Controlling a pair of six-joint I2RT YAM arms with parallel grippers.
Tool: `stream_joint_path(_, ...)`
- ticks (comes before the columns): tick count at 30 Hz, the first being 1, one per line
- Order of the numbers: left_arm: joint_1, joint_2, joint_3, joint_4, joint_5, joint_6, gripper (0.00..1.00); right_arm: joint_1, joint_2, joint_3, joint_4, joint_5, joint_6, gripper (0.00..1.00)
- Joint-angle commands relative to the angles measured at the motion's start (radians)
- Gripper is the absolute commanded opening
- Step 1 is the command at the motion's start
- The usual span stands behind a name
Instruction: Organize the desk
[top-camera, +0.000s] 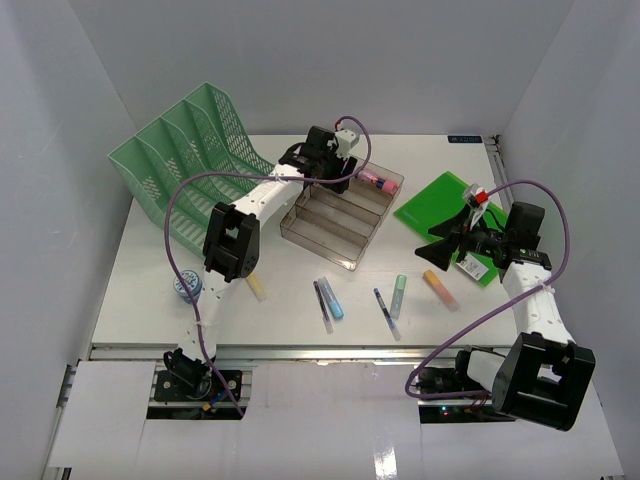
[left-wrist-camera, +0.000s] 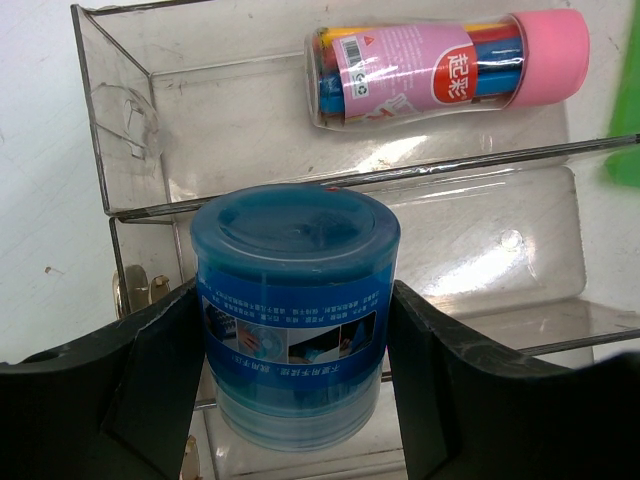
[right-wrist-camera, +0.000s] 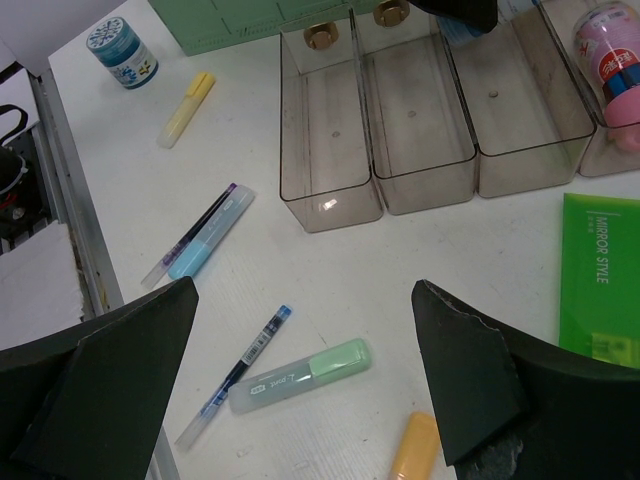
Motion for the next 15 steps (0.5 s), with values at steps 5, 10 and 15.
stream_joint_path(5,0.008,-0.100,-0.001,-0.001,-0.033,-0.012,0.58,-0.008,-0.007,-0.014,0.033,-0.024,0.012,0.94)
stream_joint_path(10,0.007,-0.115,0.008,0.003,-0.053,-0.022,0.70,-0.012,-0.006,-0.014,0.035,-0.024,0.012,0.94)
stream_joint_path(15,0.008,-0.131,0.010,0.002,-0.042,-0.014,0.45,-0.013,-0.008,-0.016,0.034,-0.024,0.013,0.94)
